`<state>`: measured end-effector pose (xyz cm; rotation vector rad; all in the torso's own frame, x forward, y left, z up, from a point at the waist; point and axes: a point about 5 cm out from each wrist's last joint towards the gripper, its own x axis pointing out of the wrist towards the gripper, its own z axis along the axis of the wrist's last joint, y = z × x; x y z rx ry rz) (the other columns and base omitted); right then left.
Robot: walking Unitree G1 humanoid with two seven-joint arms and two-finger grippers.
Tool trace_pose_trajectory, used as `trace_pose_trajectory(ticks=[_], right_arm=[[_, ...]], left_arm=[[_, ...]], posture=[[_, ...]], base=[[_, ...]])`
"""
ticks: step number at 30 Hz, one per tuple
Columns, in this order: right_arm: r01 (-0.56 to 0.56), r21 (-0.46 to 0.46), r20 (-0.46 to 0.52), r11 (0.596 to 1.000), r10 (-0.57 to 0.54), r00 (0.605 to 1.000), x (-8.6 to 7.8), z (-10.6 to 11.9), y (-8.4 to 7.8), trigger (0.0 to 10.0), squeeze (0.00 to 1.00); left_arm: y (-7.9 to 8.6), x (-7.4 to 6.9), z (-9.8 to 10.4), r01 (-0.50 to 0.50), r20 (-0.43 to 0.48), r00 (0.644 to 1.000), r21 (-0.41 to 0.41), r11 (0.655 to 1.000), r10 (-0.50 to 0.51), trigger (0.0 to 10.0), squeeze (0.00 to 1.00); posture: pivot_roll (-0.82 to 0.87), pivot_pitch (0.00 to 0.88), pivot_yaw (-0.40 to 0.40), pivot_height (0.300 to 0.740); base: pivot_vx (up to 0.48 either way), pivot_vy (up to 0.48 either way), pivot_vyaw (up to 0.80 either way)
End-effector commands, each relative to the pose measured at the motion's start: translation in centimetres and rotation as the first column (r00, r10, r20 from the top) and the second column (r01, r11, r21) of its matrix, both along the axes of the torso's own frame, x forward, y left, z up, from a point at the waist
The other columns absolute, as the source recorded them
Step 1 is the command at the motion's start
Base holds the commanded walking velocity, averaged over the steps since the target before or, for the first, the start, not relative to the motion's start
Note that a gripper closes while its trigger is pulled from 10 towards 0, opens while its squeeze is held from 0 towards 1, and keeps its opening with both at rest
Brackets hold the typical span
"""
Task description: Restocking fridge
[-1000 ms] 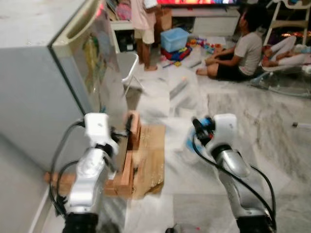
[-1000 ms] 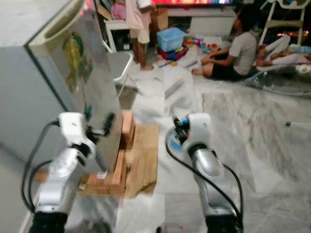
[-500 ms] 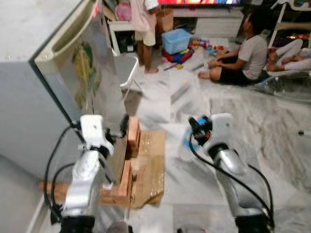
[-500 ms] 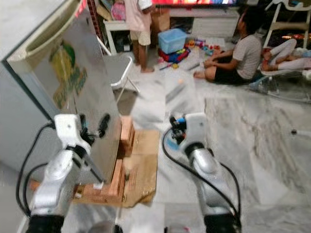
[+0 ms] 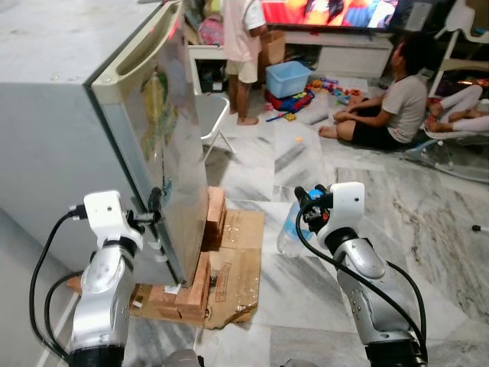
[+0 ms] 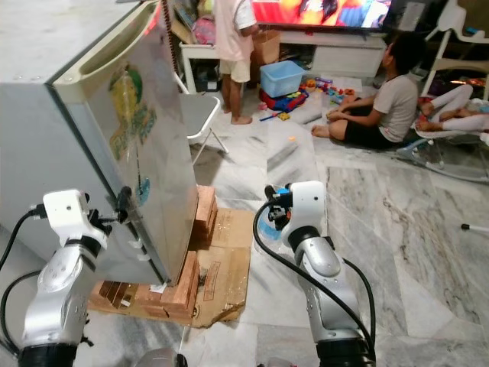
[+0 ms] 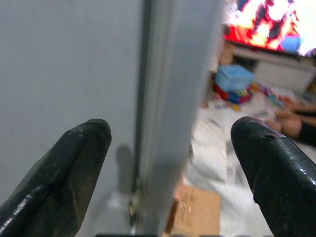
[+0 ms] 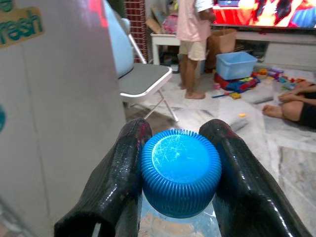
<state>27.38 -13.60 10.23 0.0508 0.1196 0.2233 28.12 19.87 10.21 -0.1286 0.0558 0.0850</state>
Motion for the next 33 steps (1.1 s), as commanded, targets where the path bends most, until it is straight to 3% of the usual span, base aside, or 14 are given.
trace_pose_trajectory(ticks=[1, 11, 23, 26, 28, 29, 31, 32, 33], right_arm=[[-0.009, 0.002, 0.043, 1.0, 0.009, 0.999, 0.1, 1.1, -0.1, 10.0, 0.0], [0.013, -0.014, 0.035, 1.0, -0.012, 0.999, -0.2, 0.9, -0.9, 10.0, 0.0], [0.004, -0.005, 0.041, 1.0, -0.004, 0.999, 0.0, 1.1, -0.5, 10.0, 0.0], [0.038, -0.054, 0.027, 0.998, -0.037, 0.999, -0.8, 0.6, -1.5, 10.0, 0.0], [0.165, -0.171, -0.033, 0.971, -0.173, 0.984, -2.1, -0.8, -4.2, 10.0, 0.0], [0.165, -0.171, -0.033, 0.971, -0.173, 0.984, -2.1, -0.8, -4.2, 10.0, 0.0], [0.252, -0.211, -0.088, 0.944, -0.275, 0.957, -3.1, -1.7, -6.2, 10.0, 0.0], [0.328, -0.215, -0.133, 0.92, -0.361, 0.923, -4.1, -2.2, -7.9, 10.0, 0.0], [0.354, -0.223, -0.151, 0.908, -0.391, 0.908, -4.5, -2.4, -8.6, 10.0, 0.0]], left_arm=[[-0.1, 0.7, 0.5, 0.005, 0.013, 1.0, -0.006, 1.0, -0.005, 10.0, 0.0], [-2.6, 3.1, 2.2, 0.146, 0.066, 0.987, -0.023, 0.989, -0.144, 10.0, 0.0], [-4.3, 4.6, 2.9, 0.195, 0.086, 0.977, -0.008, 0.981, -0.194, 10.0, 0.0], [-8.3, 4.8, 3.9, 0.399, 0.112, 0.91, 0.024, 0.917, -0.399, 10.0, 0.0], [-12.1, 4.3, 4.7, 0.577, 0.122, 0.802, 0.096, 0.811, -0.585, 10.0, 0.0], [-12.1, 4.3, 4.7, 0.577, 0.122, 0.802, 0.096, 0.811, -0.585, 10.0, 0.0], [-14.0, 3.8, 4.8, 0.664, 0.115, 0.731, 0.109, 0.74, -0.673, 10.0, 0.0], [-15.7, 3.3, 4.9, 0.725, 0.108, 0.668, 0.13, 0.677, -0.736, 10.0, 0.0], [-16.6, 2.9, 4.9, 0.76, 0.103, 0.627, 0.136, 0.636, -0.772, 10.0, 0.0]], posture=[[0.0, 0.0, 0.004, 0.74], [-0.02, 0.0, 0.011, 0.74], [-0.02, 0.0, 0.015, 0.74], [-0.01, 0.0, 0.011, 0.74], [-0.02, 0.0, 0.009, 0.74], [-0.02, 0.0, 0.009, 0.74], [-0.03, 0.0, 0.012, 0.74], [-0.03, 0.0, 0.015, 0.74], [-0.04, 0.0, 0.019, 0.74]], base=[[0.0, 0.0, 0.0], [0.0, 0.0, 0.0], [0.0, 0.0, 0.0], [0.0, 0.0, 0.0], [0.0, 0.0, 0.0], [0.0, 0.0, 0.0], [0.0, 0.0, 0.0], [0.0, 0.0, 0.0], [0.0, 0.0, 0.0]])
